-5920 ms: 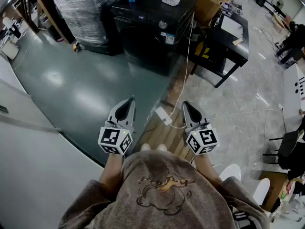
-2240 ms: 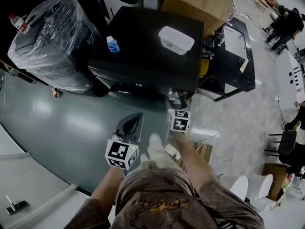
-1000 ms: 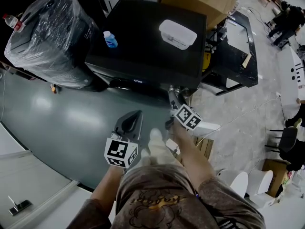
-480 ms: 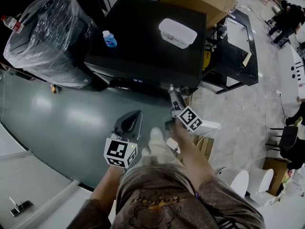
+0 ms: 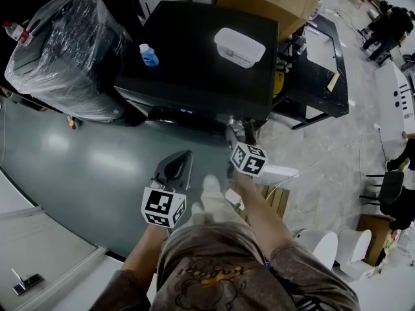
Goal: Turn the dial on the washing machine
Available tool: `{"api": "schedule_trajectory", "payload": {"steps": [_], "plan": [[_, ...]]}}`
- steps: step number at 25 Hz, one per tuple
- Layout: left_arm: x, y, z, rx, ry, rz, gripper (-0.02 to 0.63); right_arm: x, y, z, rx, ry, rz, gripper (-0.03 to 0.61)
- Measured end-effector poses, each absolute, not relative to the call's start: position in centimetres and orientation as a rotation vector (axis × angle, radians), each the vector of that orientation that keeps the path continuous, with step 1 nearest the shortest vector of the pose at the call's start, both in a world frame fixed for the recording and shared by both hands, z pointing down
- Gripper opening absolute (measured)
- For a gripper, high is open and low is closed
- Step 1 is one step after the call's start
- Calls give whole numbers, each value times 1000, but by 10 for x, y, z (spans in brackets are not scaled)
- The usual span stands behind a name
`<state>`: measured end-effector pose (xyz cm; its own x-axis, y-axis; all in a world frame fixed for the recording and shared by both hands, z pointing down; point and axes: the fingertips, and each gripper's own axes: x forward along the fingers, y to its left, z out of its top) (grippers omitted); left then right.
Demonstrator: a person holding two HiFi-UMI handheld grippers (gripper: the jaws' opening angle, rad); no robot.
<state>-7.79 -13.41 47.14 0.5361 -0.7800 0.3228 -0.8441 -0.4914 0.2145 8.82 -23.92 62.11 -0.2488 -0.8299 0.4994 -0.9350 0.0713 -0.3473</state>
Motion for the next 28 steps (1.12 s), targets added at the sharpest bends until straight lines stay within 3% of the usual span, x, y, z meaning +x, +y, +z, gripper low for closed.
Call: {"api": "schedule_trajectory", "payload": {"steps": [9, 28], "plan": [[-77, -132, 474, 2430, -1341, 272, -8, 85, -248, 624, 1793, -1971, 680, 267], [-72, -133, 473, 2431, -1337, 275, -8, 90, -248, 627, 1908, -2198, 1289, 253]]}}
